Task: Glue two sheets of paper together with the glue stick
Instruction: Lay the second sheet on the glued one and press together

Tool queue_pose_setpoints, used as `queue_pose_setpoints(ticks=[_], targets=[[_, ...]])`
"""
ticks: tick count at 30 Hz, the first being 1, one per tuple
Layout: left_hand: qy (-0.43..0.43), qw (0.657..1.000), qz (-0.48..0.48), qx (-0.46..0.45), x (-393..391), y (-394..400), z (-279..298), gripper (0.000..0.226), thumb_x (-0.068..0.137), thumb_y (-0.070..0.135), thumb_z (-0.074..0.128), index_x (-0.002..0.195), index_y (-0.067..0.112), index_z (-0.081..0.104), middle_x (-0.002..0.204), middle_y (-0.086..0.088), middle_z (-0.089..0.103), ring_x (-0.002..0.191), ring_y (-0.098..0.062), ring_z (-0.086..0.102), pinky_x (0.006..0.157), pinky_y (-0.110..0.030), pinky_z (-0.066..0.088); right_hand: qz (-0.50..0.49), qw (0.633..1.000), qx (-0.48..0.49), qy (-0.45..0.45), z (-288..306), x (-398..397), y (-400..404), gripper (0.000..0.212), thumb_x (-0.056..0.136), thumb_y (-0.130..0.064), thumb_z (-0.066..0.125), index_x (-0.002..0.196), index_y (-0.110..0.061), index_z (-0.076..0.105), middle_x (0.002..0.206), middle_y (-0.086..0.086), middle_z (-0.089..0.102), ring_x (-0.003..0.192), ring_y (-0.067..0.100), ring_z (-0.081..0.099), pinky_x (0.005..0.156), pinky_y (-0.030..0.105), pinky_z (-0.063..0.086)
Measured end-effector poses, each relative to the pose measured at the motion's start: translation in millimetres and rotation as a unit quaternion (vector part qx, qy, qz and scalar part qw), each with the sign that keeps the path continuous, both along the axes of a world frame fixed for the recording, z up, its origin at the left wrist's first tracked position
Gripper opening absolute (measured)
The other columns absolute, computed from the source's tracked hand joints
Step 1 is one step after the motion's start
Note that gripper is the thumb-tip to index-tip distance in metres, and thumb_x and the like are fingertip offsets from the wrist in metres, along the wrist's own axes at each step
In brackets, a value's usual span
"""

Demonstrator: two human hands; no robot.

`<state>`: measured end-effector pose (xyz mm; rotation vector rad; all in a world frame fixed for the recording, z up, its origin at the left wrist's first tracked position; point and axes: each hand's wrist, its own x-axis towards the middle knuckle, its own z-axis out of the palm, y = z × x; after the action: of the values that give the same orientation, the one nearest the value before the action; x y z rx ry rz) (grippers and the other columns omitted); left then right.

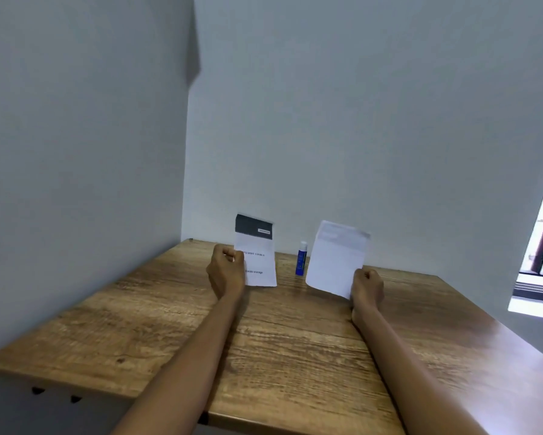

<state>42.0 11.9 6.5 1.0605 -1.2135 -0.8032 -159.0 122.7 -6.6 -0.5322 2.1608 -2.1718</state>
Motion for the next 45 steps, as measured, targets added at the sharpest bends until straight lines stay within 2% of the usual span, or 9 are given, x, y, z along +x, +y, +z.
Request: queue_pose_setpoints(ticks=[4,9,15,23,26,30,38,41,45], targets=[[-0.025,0.999,-0.007,-0.046,-5.3,4.1,3.8,0.008,0.086,0.014,0.058,0.079,0.013,0.056,0.08,-0.001,0.062,0.074,-0.017,0.054,0.064,-0.026,0.037,0.033,0.998,-0.015,0.049,4.7,8.9,-2.7,0.011,0.088,-0.018,0.052,0.095,-0.022,0.061,0.084,-0.008,0.059,0.081,0.017,0.055,0.07,0.031,0.044],[-0.09,0.991,0.026,-0.1,-7.9,11.0,5.6,0.009,0.085,0.021,0.059,0.081,0.013,0.061,0.081,0.003,0.065,0.071,-0.015,0.053,0.061,-0.027,0.036,0.062,0.983,-0.019,0.173,8.1,25.9,-6.7,0.017,0.089,-0.016,0.051,0.102,-0.028,0.05,0.068,-0.008,0.059,0.06,0.01,0.052,0.053,0.028,0.039],[-0.162,0.972,0.009,-0.171,-16.3,29.1,9.3,0.01,0.08,0.027,0.061,0.074,0.019,0.06,0.077,0.008,0.067,0.066,-0.012,0.054,0.056,-0.024,0.035,0.112,0.936,-0.007,0.335,10.2,44.3,-14.9,0.03,0.092,0.004,0.045,0.103,-0.008,0.07,0.1,-0.005,0.061,0.091,0.004,0.055,0.072,-0.005,0.036],[-0.246,0.929,-0.021,-0.275,-28.7,38.5,4.8,0.027,0.089,0.045,0.052,0.075,0.023,0.056,0.077,0.007,0.066,0.066,-0.011,0.061,0.052,-0.023,0.032,0.267,0.931,-0.043,0.245,6.9,68.6,-19.1,0.031,0.089,-0.043,0.057,0.107,-0.021,0.069,0.102,-0.01,0.062,0.092,-0.004,0.06,0.071,0.008,0.045],[-0.268,0.909,-0.044,-0.317,-33.7,41.1,1.6,0.026,0.09,0.045,0.051,0.078,0.023,0.06,0.079,0.006,0.068,0.067,-0.013,0.063,0.051,-0.022,0.031,0.277,0.938,-0.063,0.199,9.1,66.4,-19.4,0.027,0.088,-0.044,0.059,0.09,-0.019,0.071,0.095,-0.005,0.065,0.083,0.0,0.063,0.068,0.01,0.047],[-0.288,0.883,-0.092,-0.36,-35.0,39.3,1.2,0.022,0.089,0.04,0.054,0.094,0.025,0.069,0.091,0.008,0.072,0.082,-0.012,0.064,0.06,-0.022,0.039,0.256,0.952,-0.074,0.152,9.9,56.7,-19.2,0.026,0.095,-0.026,0.054,0.082,-0.007,0.067,0.085,0.011,0.066,0.081,0.022,0.063,0.074,0.037,0.049],[-0.012,0.99,-0.097,-0.105,-13.3,11.4,9.0,0.025,0.092,0.015,0.057,0.113,0.006,0.066,0.113,-0.008,0.067,0.103,-0.022,0.061,0.086,-0.03,0.048,0.291,0.95,-0.113,-0.001,13.0,46.6,-11.7,0.022,0.097,-0.017,0.042,0.084,-0.01,0.058,0.09,0.009,0.067,0.075,0.019,0.065,0.06,0.029,0.051],[0.064,0.976,-0.21,-0.002,-10.8,4.3,7.4,0.026,0.092,0.019,0.057,0.108,0.002,0.068,0.103,-0.011,0.07,0.092,-0.025,0.067,0.084,-0.037,0.055,0.317,0.942,-0.11,-0.021,13.2,49.2,-12.3,0.023,0.099,-0.018,0.038,0.09,-0.009,0.057,0.099,0.014,0.066,0.088,0.029,0.066,0.075,0.044,0.054],[0.144,0.936,-0.317,0.039,-13.5,7.9,8.4,0.021,0.092,0.019,0.059,0.093,0.001,0.07,0.081,-0.006,0.073,0.062,-0.012,0.071,0.053,-0.022,0.055,0.299,0.951,-0.081,-0.013,11.5,47.5,-12.7,0.024,0.099,-0.02,0.039,0.088,-0.011,0.058,0.103,0.017,0.066,0.096,0.035,0.064,0.089,0.054,0.05]])
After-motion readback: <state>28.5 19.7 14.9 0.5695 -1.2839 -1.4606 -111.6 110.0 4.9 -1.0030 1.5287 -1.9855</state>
